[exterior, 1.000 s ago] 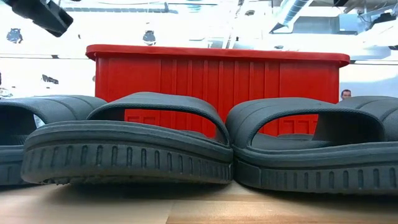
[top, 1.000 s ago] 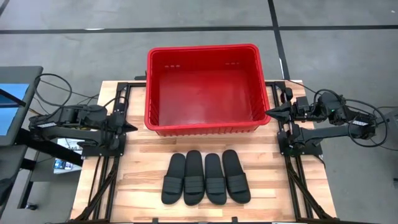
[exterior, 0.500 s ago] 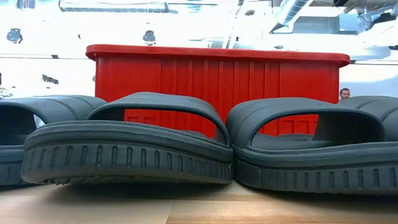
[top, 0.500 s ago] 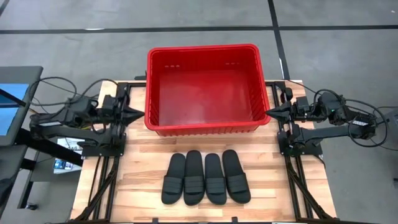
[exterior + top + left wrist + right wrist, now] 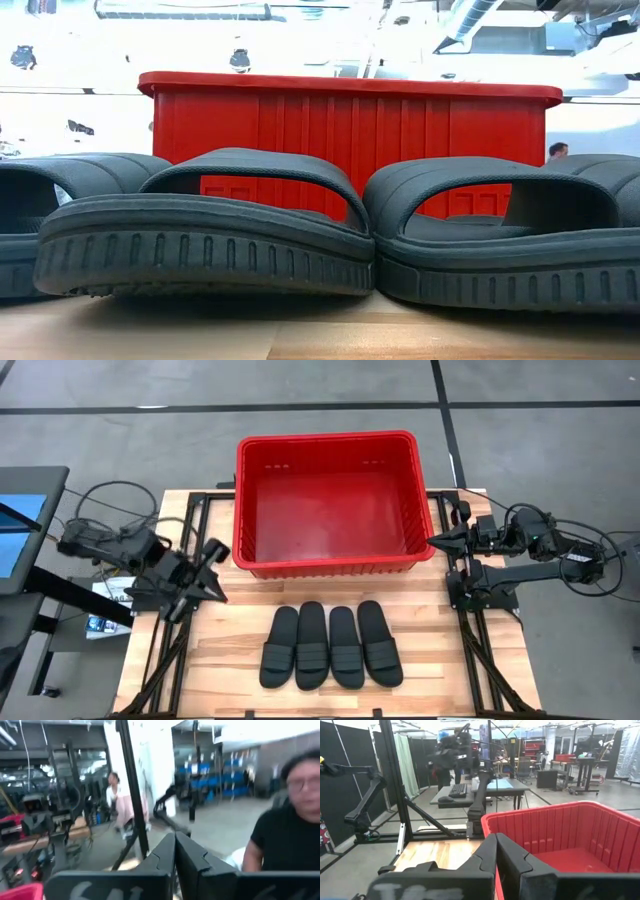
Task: Pick and place slides into bin
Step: Put the middle left slide into the red bin
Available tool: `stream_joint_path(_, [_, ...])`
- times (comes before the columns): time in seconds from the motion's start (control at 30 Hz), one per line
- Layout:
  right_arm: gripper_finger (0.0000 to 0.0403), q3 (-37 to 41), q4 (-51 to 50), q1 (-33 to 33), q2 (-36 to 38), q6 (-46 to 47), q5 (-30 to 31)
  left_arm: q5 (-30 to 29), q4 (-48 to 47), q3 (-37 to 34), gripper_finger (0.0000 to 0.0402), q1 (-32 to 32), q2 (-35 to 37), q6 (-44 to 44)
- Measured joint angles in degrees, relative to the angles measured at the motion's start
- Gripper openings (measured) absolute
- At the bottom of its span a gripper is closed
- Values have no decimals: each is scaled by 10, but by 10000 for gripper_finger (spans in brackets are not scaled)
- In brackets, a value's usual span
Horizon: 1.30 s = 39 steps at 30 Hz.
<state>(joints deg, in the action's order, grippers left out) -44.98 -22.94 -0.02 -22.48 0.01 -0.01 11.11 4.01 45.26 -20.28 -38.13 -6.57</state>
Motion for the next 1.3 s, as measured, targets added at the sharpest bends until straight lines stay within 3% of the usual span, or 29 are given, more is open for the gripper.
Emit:
stream_joint_path(0.3, [0,0,0,0,0,0,0,-265,-119,0,0,-141,-34,-33])
stream_joint_path(0.4, [0,0,0,0,0,0,0,-313,-111,0,0,-169,-44,-50])
stream_joint_path(0.77, [0,0,0,0,0,0,0,-356,-110,1,0,-195,-110,-62])
stream_joint_path(0.93, [0,0,0,0,0,0,0,-418,-104,22,2,-195,-150,-92])
stream_joint_path(1.07, [0,0,0,0,0,0,0,-460,-113,63,22,-195,-186,-87])
stream_joint_path(1.3, [0,0,0,0,0,0,0,-463,-164,109,77,-217,-246,-80])
